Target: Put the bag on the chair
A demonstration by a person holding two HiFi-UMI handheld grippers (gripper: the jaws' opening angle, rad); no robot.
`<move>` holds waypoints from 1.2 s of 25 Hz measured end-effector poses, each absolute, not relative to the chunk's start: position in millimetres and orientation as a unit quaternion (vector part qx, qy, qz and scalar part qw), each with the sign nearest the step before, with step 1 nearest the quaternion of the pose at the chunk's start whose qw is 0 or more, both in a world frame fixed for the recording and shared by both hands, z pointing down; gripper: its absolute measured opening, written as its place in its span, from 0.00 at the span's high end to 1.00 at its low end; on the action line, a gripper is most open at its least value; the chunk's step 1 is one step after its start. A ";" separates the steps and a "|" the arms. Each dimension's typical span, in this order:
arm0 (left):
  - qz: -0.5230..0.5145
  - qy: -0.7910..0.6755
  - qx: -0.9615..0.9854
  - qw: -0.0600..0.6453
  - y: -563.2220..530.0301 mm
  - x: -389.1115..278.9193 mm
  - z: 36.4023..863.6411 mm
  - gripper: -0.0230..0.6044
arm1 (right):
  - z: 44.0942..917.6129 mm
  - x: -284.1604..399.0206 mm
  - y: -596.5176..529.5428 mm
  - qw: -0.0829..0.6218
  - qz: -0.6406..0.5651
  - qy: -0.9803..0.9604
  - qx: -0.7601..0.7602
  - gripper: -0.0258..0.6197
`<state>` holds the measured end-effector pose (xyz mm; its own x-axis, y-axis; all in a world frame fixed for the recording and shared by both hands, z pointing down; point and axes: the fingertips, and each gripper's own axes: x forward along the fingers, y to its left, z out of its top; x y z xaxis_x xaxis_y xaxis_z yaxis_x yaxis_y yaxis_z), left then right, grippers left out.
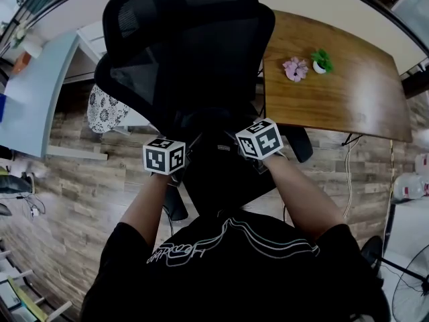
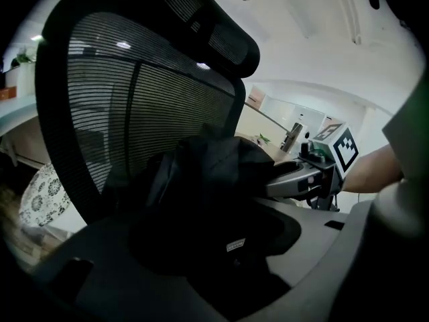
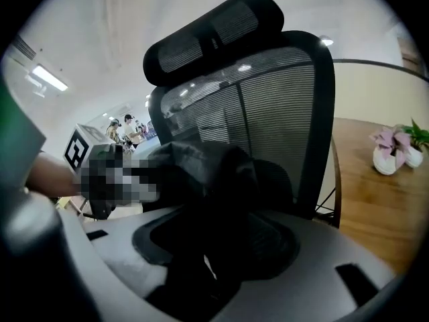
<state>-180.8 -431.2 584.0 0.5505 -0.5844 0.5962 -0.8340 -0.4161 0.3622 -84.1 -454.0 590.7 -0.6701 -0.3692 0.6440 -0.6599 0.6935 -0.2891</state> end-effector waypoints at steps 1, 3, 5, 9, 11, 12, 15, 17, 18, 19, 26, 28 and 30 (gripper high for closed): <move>0.192 -0.428 0.822 0.323 -427.5 -180.5 583.7 0.53 | 588.2 -82.3 -453.2 0.274 0.262 -0.877 0.296 0.62; 0.193 -0.416 0.827 0.326 -419.4 -180.8 584.5 0.47 | 583.2 -76.6 -450.8 0.264 0.262 -0.879 0.298 0.54; 0.203 -0.413 0.826 0.327 -412.4 -185.8 587.6 0.44 | 579.8 -68.2 -447.8 0.260 0.257 -0.882 0.298 0.52; 0.198 -0.432 0.812 0.338 -402.1 -202.5 584.5 0.43 | 572.1 -46.7 -436.9 0.246 0.265 -0.880 0.307 0.51; 0.182 -0.437 0.810 0.347 -396.7 -205.7 571.5 0.43 | 562.4 -37.3 -428.8 0.231 0.276 -0.879 0.311 0.54; 0.178 -0.438 0.811 0.345 -392.7 -206.0 562.9 0.43 | 555.8 -34.5 -422.8 0.222 0.281 -0.881 0.309 0.55; 0.190 -0.441 0.819 0.316 -377.6 -200.8 534.7 0.43 | 526.2 -30.4 -402.8 0.185 0.291 -0.894 0.287 0.61; 0.195 -0.438 0.825 0.300 -367.0 -189.3 514.7 0.43 | 500.2 -28.7 -390.2 0.157 0.292 -0.905 0.266 0.63; 0.190 -0.436 0.828 0.297 -361.2 -181.9 503.9 0.45 | 487.4 -27.8 -383.1 0.145 0.291 -0.911 0.254 0.66; 0.183 -0.434 0.831 0.295 -355.0 -173.8 492.8 0.52 | 474.7 -26.6 -375.6 0.134 0.288 -0.916 0.244 0.69; 0.101 -0.392 0.869 0.284 -306.9 -102.7 404.4 0.86 | 392.3 -6.7 -324.4 0.047 0.252 -0.948 0.188 0.88; 0.083 -0.373 0.885 0.267 -292.0 -82.5 379.2 0.89 | 377.9 -0.5 -316.1 0.041 0.242 -0.951 0.188 0.94; 0.057 -0.351 0.900 0.253 -275.9 -62.5 354.5 0.89 | 365.6 6.9 -305.2 0.038 0.236 -0.953 0.188 0.97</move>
